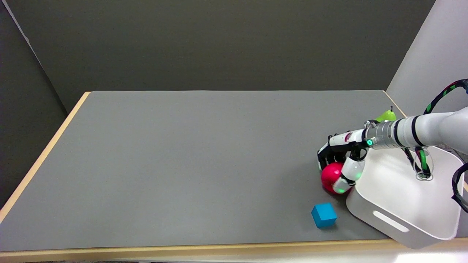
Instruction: Pick up the red apple.
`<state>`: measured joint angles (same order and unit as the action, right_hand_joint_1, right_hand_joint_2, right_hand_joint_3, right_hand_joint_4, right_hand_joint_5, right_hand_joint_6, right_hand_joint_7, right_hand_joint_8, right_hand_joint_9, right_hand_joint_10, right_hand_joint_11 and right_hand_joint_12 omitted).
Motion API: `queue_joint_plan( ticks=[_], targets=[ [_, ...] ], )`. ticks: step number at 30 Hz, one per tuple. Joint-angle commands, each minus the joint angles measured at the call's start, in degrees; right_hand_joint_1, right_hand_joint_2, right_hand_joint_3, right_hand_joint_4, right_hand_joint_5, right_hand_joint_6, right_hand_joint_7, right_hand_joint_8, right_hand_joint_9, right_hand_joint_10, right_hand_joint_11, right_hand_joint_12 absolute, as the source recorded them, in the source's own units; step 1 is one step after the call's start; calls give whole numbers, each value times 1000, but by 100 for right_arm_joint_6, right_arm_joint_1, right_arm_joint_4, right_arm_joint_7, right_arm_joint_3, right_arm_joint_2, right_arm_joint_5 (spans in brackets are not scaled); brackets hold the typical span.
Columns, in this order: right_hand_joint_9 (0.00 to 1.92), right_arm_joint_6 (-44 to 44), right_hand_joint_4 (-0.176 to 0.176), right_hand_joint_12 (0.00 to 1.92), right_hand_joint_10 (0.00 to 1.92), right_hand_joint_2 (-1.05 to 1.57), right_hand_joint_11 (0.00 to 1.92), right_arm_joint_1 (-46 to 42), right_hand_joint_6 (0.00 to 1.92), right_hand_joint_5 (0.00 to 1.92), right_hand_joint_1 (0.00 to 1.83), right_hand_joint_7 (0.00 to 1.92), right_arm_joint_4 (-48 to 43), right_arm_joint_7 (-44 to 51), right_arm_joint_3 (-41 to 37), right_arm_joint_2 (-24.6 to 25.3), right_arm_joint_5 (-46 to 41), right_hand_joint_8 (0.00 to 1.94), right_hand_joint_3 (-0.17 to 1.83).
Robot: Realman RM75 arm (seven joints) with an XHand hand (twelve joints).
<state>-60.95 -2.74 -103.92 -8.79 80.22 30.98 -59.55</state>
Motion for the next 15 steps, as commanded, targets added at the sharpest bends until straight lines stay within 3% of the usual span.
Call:
queue_joint_plan(
  ticks=[1, 6, 9, 15],
  targets=[
    [696, 381, -176, 1468, 1912, 1318, 388, 78, 1709, 480, 1099, 517, 37, 547, 60, 210, -23, 1767, 169],
    [735, 507, -176, 1496, 1921, 1292, 411, 86, 1705, 492, 1104, 523, 43, 555, 68, 244, -23, 1770, 214],
    [747, 667, -140, 1544, 1921, 1196, 408, 94, 1485, 570, 1111, 566, 59, 555, 68, 244, -29, 1931, 376],
    [739, 1479, -145, 1534, 1921, 1199, 406, 141, 1472, 583, 1112, 553, 61, 565, 23, 244, -21, 1941, 369]
  ],
)
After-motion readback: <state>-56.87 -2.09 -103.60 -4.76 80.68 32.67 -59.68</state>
